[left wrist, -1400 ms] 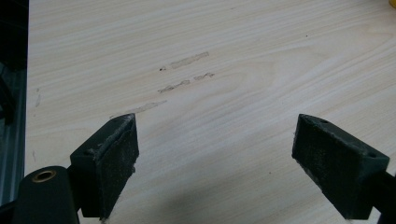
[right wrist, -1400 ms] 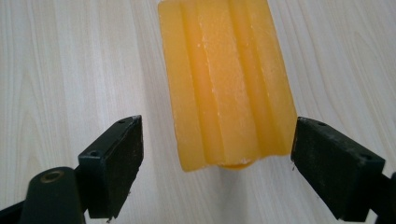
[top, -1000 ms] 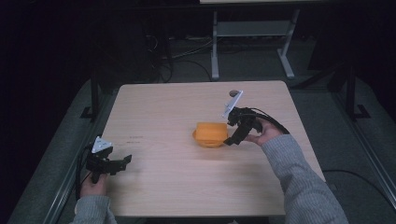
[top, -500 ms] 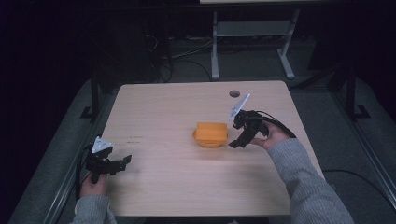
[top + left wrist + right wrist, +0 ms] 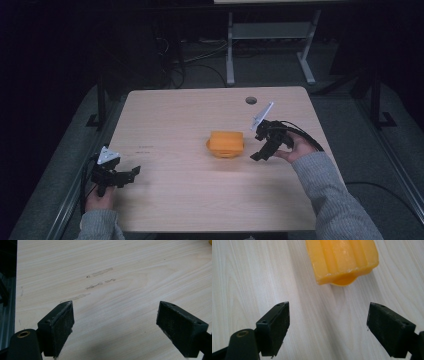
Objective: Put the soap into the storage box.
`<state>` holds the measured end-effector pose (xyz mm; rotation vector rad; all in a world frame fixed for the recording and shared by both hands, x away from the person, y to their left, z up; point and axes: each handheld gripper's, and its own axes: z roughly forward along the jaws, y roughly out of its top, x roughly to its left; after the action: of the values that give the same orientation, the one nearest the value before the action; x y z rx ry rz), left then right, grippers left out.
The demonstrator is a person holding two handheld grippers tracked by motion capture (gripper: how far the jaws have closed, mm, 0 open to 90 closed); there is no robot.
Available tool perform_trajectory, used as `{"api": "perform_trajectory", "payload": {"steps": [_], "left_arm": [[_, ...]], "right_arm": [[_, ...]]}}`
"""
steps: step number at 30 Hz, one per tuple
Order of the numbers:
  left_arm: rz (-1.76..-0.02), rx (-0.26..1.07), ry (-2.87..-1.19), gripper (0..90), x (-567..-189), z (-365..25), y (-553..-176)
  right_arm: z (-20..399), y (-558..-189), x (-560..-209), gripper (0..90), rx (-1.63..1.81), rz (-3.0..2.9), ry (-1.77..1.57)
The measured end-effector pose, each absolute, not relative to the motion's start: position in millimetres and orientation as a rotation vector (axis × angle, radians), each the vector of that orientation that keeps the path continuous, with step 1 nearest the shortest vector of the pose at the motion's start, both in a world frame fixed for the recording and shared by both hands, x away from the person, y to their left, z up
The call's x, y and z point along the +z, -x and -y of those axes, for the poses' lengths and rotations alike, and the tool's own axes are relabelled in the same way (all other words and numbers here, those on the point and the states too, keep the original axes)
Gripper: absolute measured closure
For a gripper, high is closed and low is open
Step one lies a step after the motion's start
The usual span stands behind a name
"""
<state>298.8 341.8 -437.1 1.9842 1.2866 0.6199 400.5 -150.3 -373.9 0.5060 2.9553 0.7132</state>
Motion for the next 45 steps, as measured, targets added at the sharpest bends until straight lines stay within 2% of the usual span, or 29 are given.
{"api": "perform_trajectory", "payload": {"steps": [45], "left_arm": [[-1.281,0.621,-1.994,13.9,-437.7,-340.6,-298.2]], "right_arm": [[215.1,-371.5,-399.7,17.2,0.789,-2.913,-0.725]]}}
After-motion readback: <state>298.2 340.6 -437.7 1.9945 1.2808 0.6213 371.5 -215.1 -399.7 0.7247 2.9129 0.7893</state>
